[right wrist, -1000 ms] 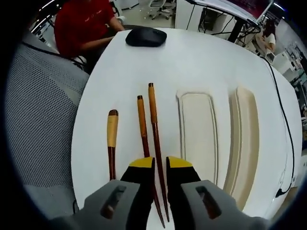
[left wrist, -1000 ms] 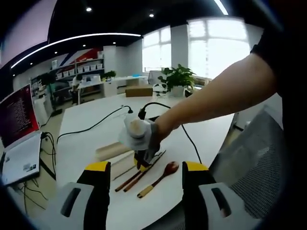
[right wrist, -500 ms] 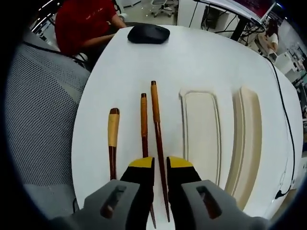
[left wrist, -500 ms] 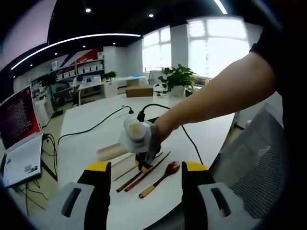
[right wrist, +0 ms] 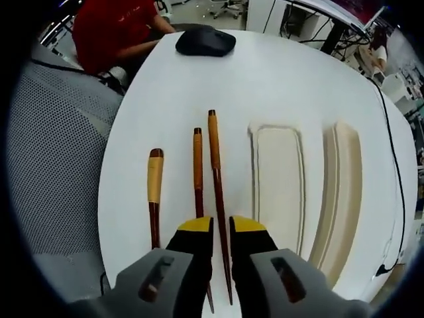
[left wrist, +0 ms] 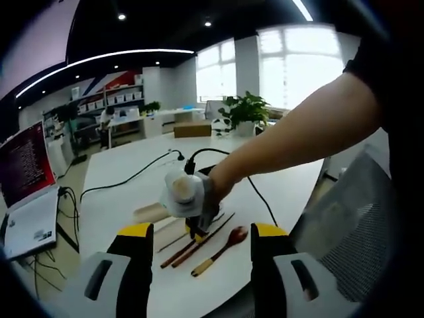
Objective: Arrange the utensils inside the cutlery case until each visible utensil rests in its matching compartment.
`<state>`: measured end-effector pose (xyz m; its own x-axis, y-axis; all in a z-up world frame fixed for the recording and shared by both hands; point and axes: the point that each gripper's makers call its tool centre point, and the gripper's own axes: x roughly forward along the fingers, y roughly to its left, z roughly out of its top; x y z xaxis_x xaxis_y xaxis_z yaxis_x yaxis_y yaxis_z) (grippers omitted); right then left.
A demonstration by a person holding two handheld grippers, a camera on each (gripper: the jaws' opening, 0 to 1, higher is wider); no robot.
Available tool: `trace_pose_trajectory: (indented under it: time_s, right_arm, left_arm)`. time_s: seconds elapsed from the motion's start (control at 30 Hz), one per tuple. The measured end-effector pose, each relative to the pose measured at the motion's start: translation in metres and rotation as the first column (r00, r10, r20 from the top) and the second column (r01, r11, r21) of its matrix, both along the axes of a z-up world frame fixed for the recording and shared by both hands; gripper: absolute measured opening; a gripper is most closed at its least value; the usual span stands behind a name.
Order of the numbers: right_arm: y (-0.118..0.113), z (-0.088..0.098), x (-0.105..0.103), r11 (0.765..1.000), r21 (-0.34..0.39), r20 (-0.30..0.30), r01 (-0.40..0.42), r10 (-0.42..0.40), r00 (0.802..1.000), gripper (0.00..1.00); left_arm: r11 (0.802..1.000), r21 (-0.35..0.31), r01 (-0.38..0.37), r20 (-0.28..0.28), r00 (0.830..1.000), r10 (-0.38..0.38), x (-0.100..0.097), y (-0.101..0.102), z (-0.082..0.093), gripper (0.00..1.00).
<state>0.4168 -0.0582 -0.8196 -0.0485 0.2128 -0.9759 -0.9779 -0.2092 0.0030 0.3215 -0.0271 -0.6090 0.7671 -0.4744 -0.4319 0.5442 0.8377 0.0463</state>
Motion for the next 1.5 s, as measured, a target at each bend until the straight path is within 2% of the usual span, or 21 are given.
trace_pose_trajectory:
  time_s: [0.03,0.2,0.3,0.6,0.77,0.83,0.93,1.0,1.07,1.5]
  right_arm:
    - [0.0006,-0.0004,-0.0009,0.999,-0.019,0.012,-0.03,0.03,0.999,0.07]
    - [0.0003,-0.0003,-0.0002,1.0,-0.031,0.005,-0.005,0.005,1.0,0.07]
    - [0.0004,-0.0005,-0.0017,0.998,-0.045,0.02,-0.034,0.035,0.999,0.07]
    - [0.001,-0.0015,-0.001,0.992,-0.122,0.037,-0.039,0.043,0.998,0.07]
    - [0.0001,-0.0012,-0.0004,0.993,-0.117,0.027,-0.024,0.028,0.999,0.06]
    - [-0.0002,-0.0014,-0.0008,0.991,-0.118,0.031,-0.055,0.059,0.998,0.06]
    - [0.0013,-0.0018,0.0,0.989,-0.143,0.039,-0.024,0.03,0.999,0.06]
    - [0.0014,-0.0018,0.0002,0.987,-0.154,0.043,-0.036,0.044,0.998,0.04]
    - [0.0015,-0.0015,0.0011,0.988,-0.15,0.043,-0.035,0.042,0.998,0.02]
    - [0.0005,-0.0006,0.0022,0.998,-0.067,0.017,-0.001,0.002,1.0,0.01]
  left_arm:
    - [1.0,0.003,0.002,-0.001,1.0,-0.002,-0.0002,-0.0004,-0.0004,0.61]
    - [1.0,0.01,0.008,-0.001,1.0,-0.008,-0.0014,-0.0011,-0.0009,0.61]
    - [1.0,0.008,0.008,-0.001,1.0,-0.008,-0.0016,-0.0013,-0.0005,0.61]
    - [1.0,0.007,0.019,-0.016,1.0,-0.019,-0.0031,-0.0034,-0.0032,0.6]
    - [1.0,0.005,0.019,-0.017,1.0,-0.019,-0.0041,-0.0032,-0.0038,0.6]
    - [1.0,0.0,0.019,-0.019,1.0,-0.019,-0.0037,-0.0035,-0.0037,0.6]
    - [1.0,0.001,0.019,-0.033,0.999,-0.019,-0.0041,-0.0035,-0.0065,0.6]
    - [1.0,-0.001,0.012,-0.034,0.999,-0.012,-0.0039,-0.0022,-0.0065,0.6]
    - [1.0,-0.006,0.005,-0.03,1.0,-0.005,-0.0034,-0.0008,-0.0055,0.6]
    - [1.0,-0.008,0.014,-0.026,1.0,-0.014,-0.0033,-0.0021,-0.0047,0.6]
